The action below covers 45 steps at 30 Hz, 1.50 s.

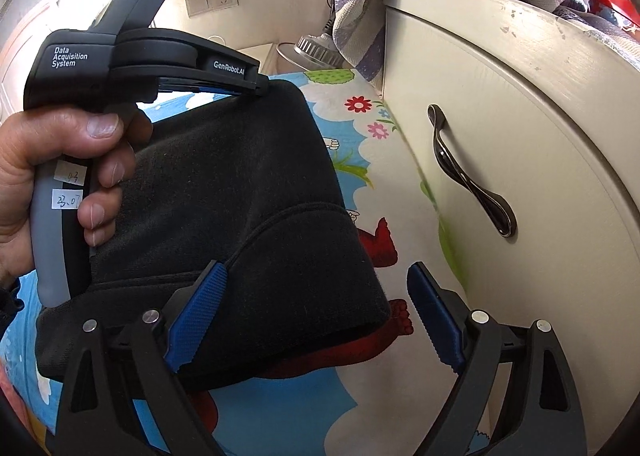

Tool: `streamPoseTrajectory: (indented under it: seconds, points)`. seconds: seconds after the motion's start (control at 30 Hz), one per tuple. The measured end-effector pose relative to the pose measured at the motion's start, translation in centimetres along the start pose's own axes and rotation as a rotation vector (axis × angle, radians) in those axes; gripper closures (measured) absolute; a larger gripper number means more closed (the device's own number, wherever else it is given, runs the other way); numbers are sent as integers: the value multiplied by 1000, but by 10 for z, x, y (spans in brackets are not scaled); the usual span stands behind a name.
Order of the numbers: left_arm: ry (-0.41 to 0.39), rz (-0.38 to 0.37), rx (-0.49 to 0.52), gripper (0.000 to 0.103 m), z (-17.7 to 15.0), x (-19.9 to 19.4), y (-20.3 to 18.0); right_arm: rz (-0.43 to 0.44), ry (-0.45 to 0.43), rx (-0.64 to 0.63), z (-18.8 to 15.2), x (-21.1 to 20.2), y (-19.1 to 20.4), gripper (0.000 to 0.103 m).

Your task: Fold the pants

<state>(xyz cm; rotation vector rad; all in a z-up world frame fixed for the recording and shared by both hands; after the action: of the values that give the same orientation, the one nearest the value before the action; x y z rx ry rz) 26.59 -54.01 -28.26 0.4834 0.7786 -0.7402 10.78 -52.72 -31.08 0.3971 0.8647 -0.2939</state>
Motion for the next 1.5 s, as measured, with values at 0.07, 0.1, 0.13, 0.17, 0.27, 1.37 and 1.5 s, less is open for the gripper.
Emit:
streamPoseTrajectory:
  seconds: [0.07,0.1,0.13,0.17,0.27,1.37,1.5]
  points:
    - [21,-10,-32,56,-7,6,8,-2,1,0,-2,-3,-1,13]
    - [34,-12,-50,51,-11,8,13,-2,2,0,-3,-4,-2,12]
    - [38,-18,-70,44,-15,7,19,-3,0,-1,-2,-4,-2,12]
    - [30,-24,-85,44,-16,3,24,-4,-2,-1,-2,-6,-2,12]
    - [14,10,-88,44,-22,-11,37,-23,-16,3,-1,-18,-3,11]
    - [73,-75,252,63,14,11,-31,1,54,-92,-18,-13,65,4]
    - [118,-88,193,52,7,27,-30,5,58,-95,-19,-14,61,4]
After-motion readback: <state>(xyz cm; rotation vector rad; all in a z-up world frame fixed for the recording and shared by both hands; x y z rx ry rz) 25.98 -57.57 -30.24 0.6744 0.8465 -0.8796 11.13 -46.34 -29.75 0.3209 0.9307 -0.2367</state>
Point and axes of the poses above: each gripper's, at about its wrist camera, not at the fingertips, and x roughly the way its jaws point, y to its left, z to its top, the point moved 10 cm from there along x, roughly the way its jaws point, and after that the axes turned 15 degrees about x, right-handed, at the moved point
